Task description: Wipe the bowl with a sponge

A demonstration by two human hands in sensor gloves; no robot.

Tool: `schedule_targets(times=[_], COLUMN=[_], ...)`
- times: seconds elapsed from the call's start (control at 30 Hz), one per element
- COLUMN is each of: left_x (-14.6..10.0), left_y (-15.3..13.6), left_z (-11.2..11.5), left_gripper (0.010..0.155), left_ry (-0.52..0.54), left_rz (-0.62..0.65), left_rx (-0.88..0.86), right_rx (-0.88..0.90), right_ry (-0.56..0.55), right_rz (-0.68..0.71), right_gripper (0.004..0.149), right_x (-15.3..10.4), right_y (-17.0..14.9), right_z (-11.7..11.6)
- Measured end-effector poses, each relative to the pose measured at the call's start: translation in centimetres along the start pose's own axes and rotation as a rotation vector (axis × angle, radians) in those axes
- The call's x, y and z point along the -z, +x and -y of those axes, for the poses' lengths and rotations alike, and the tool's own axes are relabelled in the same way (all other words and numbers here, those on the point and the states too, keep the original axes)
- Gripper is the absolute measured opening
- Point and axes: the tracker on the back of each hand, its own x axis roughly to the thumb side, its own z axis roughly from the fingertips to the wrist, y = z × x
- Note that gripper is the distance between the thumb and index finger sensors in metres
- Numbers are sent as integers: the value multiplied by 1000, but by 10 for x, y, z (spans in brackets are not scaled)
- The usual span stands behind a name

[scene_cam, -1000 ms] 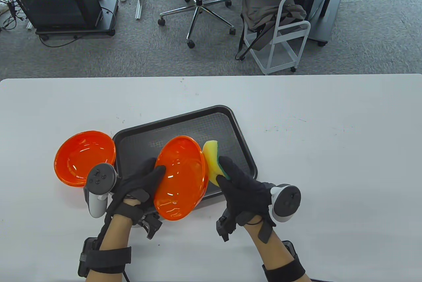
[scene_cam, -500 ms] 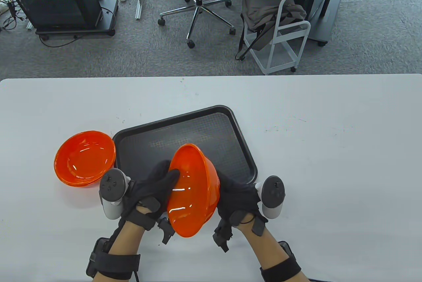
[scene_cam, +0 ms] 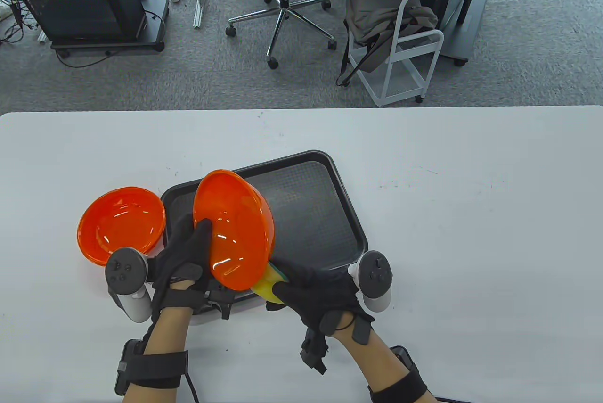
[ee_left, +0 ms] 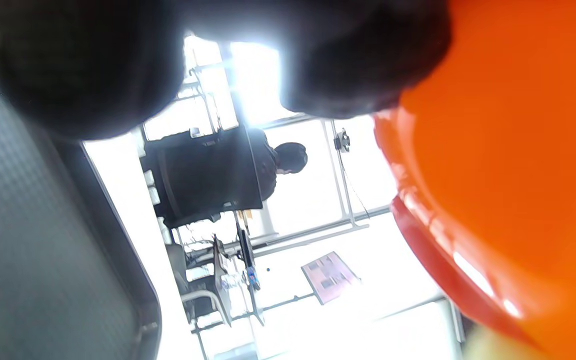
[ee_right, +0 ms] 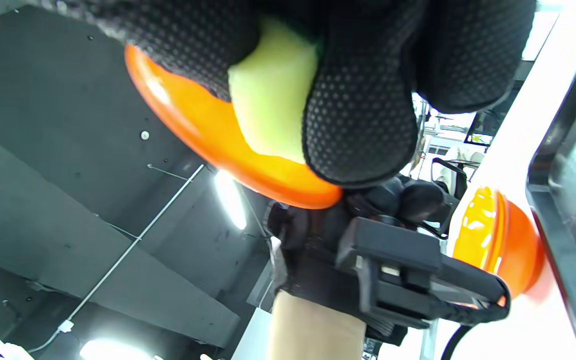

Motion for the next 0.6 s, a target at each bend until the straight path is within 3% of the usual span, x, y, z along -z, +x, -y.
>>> schedule_targets(times=[0.33, 0.6], left_x=[3, 5], left_y=[-6, -6], left_z=[-8, -5], left_gripper=[52, 52], left_ry=[-6, -94], left_rz=[-65, -96], left_rx=[135, 177], right_rx=[2, -73], right_ry=[-105, -183], right_rz=[82, 140], right_gripper=[49, 47], right_x=[-3, -6], right_y=[15, 21], right_z=[19, 29])
